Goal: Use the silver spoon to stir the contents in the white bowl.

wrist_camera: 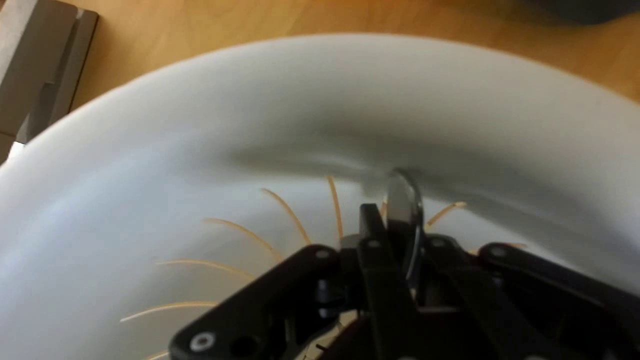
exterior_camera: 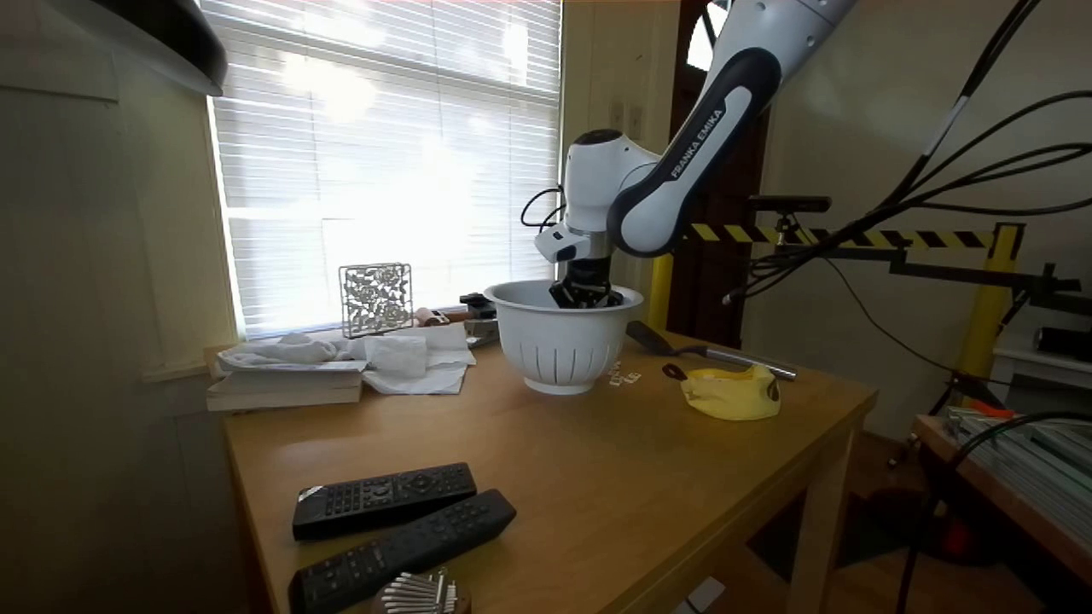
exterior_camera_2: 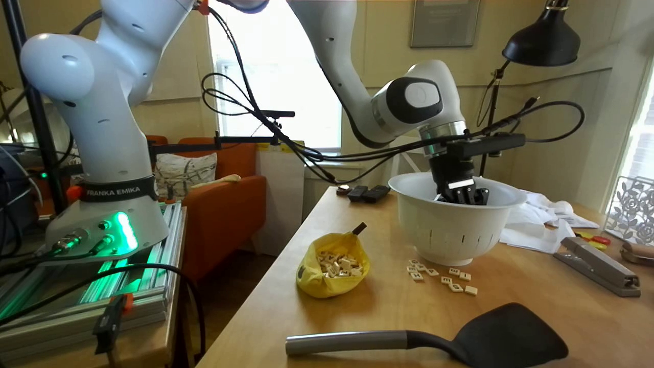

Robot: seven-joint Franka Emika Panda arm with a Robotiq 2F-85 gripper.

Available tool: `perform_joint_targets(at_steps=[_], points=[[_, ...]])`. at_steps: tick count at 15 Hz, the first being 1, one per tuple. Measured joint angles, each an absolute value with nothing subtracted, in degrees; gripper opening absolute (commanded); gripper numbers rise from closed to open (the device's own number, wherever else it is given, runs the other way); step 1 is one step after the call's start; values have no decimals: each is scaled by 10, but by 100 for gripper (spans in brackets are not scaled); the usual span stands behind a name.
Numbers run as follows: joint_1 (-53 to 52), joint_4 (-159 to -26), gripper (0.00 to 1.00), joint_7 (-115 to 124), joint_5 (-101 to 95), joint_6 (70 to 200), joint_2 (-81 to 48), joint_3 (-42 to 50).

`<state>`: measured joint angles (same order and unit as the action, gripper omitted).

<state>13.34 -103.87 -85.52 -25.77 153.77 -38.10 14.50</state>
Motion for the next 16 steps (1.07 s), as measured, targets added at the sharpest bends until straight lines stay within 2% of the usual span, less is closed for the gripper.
perform_joint_targets(at_steps=[3,16], points=[[134,-1047,5,-855,-258,1538,-376,145],[140,-1119,4,-857,-257,1534,-296,137]])
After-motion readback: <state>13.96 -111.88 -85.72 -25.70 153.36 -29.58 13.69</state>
